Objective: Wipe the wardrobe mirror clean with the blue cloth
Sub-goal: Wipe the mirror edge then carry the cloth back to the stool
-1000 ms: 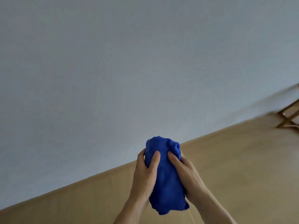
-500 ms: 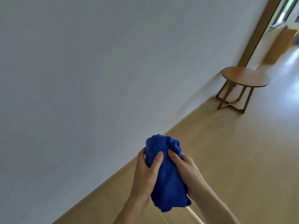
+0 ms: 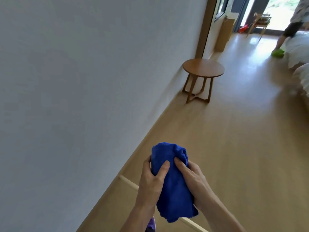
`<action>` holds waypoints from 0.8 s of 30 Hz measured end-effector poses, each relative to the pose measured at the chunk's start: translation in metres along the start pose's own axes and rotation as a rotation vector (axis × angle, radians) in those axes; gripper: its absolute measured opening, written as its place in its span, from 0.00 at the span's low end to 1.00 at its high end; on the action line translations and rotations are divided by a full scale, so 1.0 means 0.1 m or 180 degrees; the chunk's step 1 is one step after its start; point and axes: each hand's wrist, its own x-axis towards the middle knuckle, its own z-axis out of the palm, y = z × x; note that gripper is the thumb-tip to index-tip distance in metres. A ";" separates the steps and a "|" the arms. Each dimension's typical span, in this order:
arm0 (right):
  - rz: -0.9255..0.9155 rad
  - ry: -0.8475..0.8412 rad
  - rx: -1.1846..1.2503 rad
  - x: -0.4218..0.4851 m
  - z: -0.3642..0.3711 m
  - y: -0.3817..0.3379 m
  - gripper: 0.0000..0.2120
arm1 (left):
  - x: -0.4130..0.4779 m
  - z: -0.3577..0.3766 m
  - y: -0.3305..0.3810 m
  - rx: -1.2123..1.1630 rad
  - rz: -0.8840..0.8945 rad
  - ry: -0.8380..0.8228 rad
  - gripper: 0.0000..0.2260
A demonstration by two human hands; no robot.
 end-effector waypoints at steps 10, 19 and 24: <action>-0.0224 0.0554 0.0295 0.74 0.00 -0.54 0.15 | 1.16 0.21 0.36 0.0097 -0.0056 -0.0684 0.25; -0.0247 0.0665 0.0467 1.24 -0.22 -0.78 0.16 | 1.77 0.51 0.47 0.0085 -0.0212 -0.0858 0.28; -0.0256 0.0679 0.0574 1.62 -0.55 -0.88 0.21 | 2.10 0.88 0.47 0.0203 -0.0243 -0.0830 0.26</action>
